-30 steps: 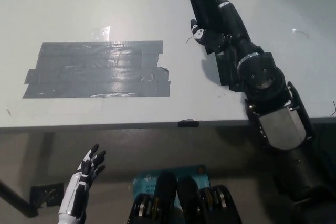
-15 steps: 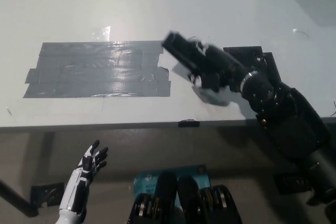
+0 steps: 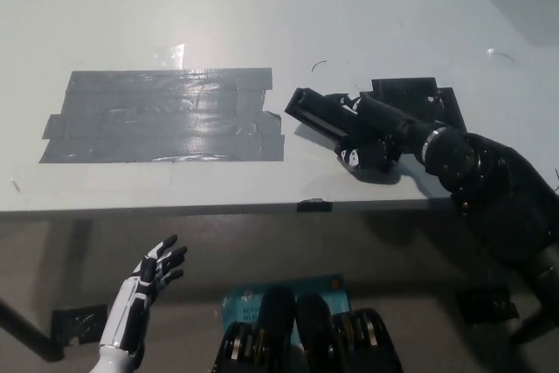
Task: A person hands a stapler to the robot and the robot grabs it with its right hand and places it on the desk infront of it
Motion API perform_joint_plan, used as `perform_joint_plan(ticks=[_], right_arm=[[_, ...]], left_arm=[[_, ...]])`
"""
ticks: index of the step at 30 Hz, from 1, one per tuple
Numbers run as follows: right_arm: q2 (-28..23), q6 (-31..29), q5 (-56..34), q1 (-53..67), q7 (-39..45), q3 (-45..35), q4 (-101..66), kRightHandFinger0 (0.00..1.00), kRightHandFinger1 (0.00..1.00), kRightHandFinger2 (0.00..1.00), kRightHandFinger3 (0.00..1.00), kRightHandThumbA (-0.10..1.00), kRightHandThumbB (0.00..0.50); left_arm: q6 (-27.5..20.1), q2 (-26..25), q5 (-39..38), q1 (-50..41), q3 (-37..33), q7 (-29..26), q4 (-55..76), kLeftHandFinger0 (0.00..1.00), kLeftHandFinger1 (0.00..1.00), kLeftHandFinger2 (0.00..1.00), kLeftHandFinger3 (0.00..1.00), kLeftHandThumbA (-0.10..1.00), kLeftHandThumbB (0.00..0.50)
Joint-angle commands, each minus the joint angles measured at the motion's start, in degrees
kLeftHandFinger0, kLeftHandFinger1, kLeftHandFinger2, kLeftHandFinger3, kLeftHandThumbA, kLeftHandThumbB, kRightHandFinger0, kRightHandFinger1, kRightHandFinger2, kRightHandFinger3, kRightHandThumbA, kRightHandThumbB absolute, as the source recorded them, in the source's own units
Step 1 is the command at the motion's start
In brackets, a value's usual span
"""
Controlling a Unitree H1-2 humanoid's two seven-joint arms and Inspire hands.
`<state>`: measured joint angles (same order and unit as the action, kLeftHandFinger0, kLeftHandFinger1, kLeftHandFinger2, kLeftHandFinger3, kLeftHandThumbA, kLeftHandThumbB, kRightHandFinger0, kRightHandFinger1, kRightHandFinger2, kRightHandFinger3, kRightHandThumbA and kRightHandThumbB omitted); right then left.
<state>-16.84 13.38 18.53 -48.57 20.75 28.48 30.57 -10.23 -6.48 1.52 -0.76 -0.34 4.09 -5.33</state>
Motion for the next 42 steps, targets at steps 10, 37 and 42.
perform_joint_plan(ticks=[10, 37, 42], right_arm=[[-2.86, -3.77, -2.97, -3.31, 8.33, -3.77, -3.35, 1.0, 1.0, 1.0, 1.0, 0.7, 0.5], [-3.66, -0.69, -9.38, -6.36, -0.03, -28.01, -39.18, 1.0, 1.0, 1.0, 1.0, 0.99, 0.5], [-2.33, 6.79, -12.34, 2.0, 0.37, -31.09, -58.14, 1.0, 1.0, 1.0, 1.0, 0.99, 0.479]], left_arm=[[-0.3, -1.07, -0.15, 0.73, -0.62, 1.08, 0.96, 0.86, 0.87, 0.84, 0.88, 1.0, 0.456], [-0.45, -1.15, -0.03, 3.22, -0.91, 1.12, 0.65, 0.8, 0.84, 0.82, 0.86, 1.0, 0.451], [0.34, -0.91, 0.57, 3.63, -1.03, 0.77, 0.77, 0.8, 0.84, 0.83, 0.88, 1.0, 0.445]])
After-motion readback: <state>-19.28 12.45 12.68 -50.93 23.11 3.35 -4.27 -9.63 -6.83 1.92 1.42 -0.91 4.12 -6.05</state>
